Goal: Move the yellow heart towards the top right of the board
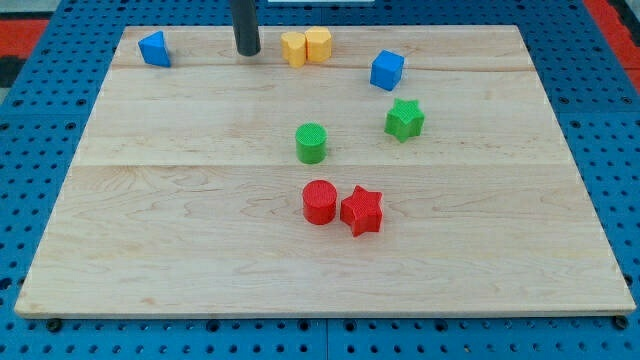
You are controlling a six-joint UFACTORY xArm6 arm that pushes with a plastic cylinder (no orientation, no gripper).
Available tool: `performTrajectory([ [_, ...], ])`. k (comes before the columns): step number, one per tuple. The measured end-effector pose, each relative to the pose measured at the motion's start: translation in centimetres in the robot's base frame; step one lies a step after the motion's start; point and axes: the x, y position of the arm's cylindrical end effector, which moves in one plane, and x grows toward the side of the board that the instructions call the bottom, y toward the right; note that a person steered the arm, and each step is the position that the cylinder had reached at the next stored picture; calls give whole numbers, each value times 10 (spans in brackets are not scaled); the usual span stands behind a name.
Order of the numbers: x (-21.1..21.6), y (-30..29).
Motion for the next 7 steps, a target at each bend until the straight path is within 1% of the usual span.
performTrajectory([
  [1, -13, 47],
  [2, 25, 70],
  [3, 33, 39],
  [4, 59, 2],
  [5, 70, 29],
  [6, 62, 79],
  [7, 64, 90],
])
